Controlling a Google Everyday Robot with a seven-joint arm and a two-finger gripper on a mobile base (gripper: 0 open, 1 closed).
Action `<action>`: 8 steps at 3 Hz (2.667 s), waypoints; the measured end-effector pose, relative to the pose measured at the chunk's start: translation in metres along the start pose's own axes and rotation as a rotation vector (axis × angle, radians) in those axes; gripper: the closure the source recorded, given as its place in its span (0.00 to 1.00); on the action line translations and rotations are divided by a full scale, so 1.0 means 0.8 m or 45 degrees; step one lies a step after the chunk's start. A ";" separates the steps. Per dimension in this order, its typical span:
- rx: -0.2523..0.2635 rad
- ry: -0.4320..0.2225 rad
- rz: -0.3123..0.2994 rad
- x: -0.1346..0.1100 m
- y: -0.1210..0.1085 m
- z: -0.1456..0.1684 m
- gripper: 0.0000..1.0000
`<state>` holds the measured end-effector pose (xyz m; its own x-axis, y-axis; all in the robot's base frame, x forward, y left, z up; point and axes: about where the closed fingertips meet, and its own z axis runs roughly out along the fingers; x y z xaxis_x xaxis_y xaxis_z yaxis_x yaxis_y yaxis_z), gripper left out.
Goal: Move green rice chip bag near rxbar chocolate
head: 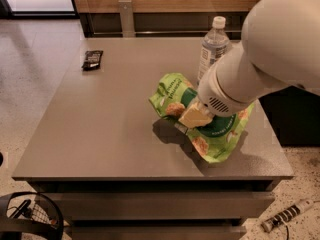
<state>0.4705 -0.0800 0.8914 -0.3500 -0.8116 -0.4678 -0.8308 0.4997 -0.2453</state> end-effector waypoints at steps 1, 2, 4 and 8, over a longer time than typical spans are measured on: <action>0.079 -0.111 -0.071 -0.044 -0.033 -0.021 1.00; 0.145 -0.276 -0.136 -0.096 -0.072 -0.039 1.00; 0.181 -0.663 -0.160 -0.191 -0.148 -0.041 1.00; 0.222 -0.616 -0.109 -0.326 -0.208 0.003 1.00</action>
Offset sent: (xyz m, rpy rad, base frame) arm 0.1067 0.0417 0.1265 0.2013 -0.3871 0.1572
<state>0.7010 0.0495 1.0524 -0.0097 -0.6395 -0.7687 -0.7486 0.5143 -0.4184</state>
